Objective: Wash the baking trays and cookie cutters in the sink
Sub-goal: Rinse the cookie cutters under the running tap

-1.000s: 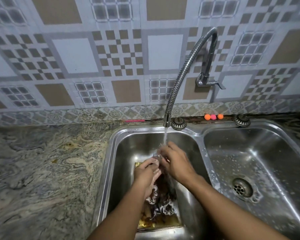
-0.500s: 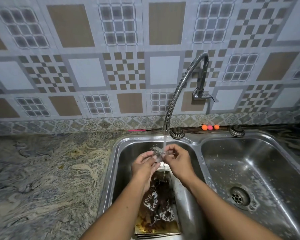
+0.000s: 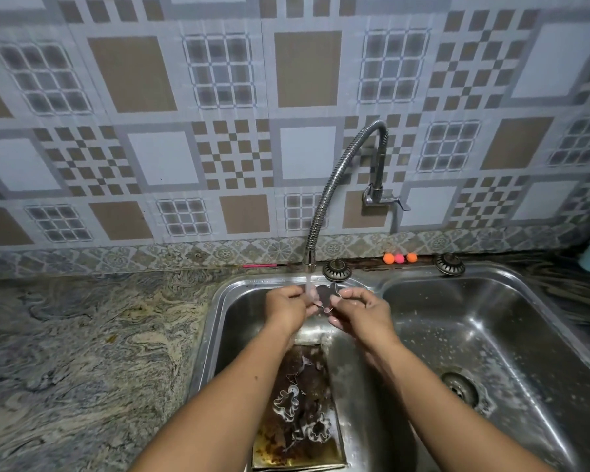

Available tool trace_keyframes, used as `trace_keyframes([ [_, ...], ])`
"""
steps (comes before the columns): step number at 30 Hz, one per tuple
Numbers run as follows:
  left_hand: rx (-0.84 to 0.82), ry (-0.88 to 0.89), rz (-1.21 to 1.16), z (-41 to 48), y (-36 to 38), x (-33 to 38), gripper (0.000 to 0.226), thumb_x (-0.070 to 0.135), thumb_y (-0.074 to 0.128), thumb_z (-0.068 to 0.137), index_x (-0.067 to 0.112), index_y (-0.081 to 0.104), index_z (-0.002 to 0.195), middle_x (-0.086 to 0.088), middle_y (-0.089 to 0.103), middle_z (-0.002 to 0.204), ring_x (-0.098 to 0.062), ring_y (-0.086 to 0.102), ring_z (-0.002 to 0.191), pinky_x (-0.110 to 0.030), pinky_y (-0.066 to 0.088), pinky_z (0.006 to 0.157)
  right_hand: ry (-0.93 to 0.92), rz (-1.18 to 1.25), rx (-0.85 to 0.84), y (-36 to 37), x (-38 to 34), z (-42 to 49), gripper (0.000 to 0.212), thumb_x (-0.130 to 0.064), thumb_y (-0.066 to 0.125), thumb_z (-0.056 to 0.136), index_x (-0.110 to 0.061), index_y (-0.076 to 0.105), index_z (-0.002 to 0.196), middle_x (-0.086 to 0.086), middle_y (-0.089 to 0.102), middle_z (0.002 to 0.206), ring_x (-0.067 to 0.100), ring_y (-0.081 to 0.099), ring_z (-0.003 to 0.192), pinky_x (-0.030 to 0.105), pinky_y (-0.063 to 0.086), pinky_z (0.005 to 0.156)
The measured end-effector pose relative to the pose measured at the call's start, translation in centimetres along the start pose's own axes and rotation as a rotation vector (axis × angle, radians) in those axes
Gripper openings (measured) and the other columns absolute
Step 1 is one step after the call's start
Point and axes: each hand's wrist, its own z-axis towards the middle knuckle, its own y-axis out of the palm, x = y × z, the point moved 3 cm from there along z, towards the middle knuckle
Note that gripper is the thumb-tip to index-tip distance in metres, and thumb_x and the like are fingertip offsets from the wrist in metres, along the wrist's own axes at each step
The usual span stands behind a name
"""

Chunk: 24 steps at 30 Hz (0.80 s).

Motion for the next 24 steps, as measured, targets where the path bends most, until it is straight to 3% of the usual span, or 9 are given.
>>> trace_keyframes([
  [6, 0.024, -0.116, -0.152, -0.3, 1.8, -2.0, 0.010, -0.001, 0.064, 0.094, -0.001, 0.072, 0.099, -0.016, 0.075, 0.093, -0.022, 0.072, 0.081, -0.022, 0.060, 0.062, -0.111, -0.347, -0.085, -1.1, -1.9, -0.3, 0.018, -0.003, 0.074, 0.086, 0.003, 0.062, 0.098, 0.016, 0.065, 0.075, 0.026, 0.063, 0.068, 0.036, 0.056, 0.061],
  [9, 0.016, -0.097, -0.127, -0.4, 2.9, -2.4, 0.007, -0.003, 0.067, 0.091, -0.002, 0.073, 0.093, -0.020, 0.075, 0.091, -0.027, 0.073, 0.081, -0.024, 0.062, 0.064, -0.042, -0.318, -0.072, -3.5, -1.3, -0.1, 0.014, -0.002, 0.073, 0.086, -0.003, 0.062, 0.095, 0.013, 0.065, 0.074, 0.023, 0.062, 0.064, 0.030, 0.054, 0.052],
  [12, -0.013, -0.051, -0.066, -0.8, 5.1, -3.0, 0.011, -0.005, 0.069, 0.089, 0.001, 0.073, 0.080, -0.019, 0.074, 0.081, -0.024, 0.071, 0.068, -0.022, 0.059, 0.058, 0.046, -0.232, -0.043, -7.6, -0.8, 0.1, 0.013, 0.004, 0.068, 0.088, -0.004, 0.060, 0.093, 0.014, 0.064, 0.072, 0.020, 0.062, 0.053, 0.026, 0.055, 0.047],
  [14, -0.065, -0.032, 0.021, -1.4, 7.5, -4.1, 0.013, -0.003, 0.071, 0.088, 0.003, 0.074, 0.077, -0.015, 0.073, 0.075, -0.023, 0.070, 0.065, -0.025, 0.061, 0.062, 0.088, -0.245, -0.027, -11.0, -0.8, 0.1, 0.013, 0.007, 0.066, 0.089, -0.004, 0.062, 0.091, 0.015, 0.066, 0.072, 0.019, 0.063, 0.053, 0.027, 0.058, 0.051],
  [17, -0.160, -0.001, 0.259, -2.6, 11.9, -6.7, 0.009, 0.012, 0.075, 0.088, 0.007, 0.079, 0.082, -0.007, 0.072, 0.063, -0.013, 0.061, 0.053, -0.022, 0.051, 0.058, 0.180, -0.259, 0.009, -16.8, -0.4, 0.2, 0.013, 0.011, 0.064, 0.088, -0.002, 0.063, 0.089, 0.014, 0.067, 0.066, 0.023, 0.062, 0.053, 0.029, 0.056, 0.049],
  [20, -0.259, -0.013, 0.443, -4.2, 16.4, -10.4, 0.014, 0.020, 0.075, 0.088, 0.007, 0.081, 0.086, -0.006, 0.075, 0.074, -0.012, 0.060, 0.063, -0.023, 0.048, 0.067, 0.320, -0.348, 0.044, -23.1, 1.0, 0.4, 0.015, 0.009, 0.062, 0.089, -0.006, 0.064, 0.088, 0.011, 0.067, 0.067, 0.018, 0.064, 0.051, 0.031, 0.059, 0.052],
  [24, -0.422, -0.036, 0.677, -6.5, 21.0, -15.5, 0.027, 0.021, 0.072, 0.088, 0.006, 0.072, 0.066, -0.008, 0.066, 0.060, 0.001, 0.047, 0.048, -0.014, 0.037, 0.053, 0.472, -0.547, 0.034, -29.7, 4.0, 0.3, 0.014, 0.005, 0.060, 0.089, -0.008, 0.066, 0.089, 0.014, 0.067, 0.077, 0.020, 0.063, 0.053, 0.037, 0.060, 0.058],
])
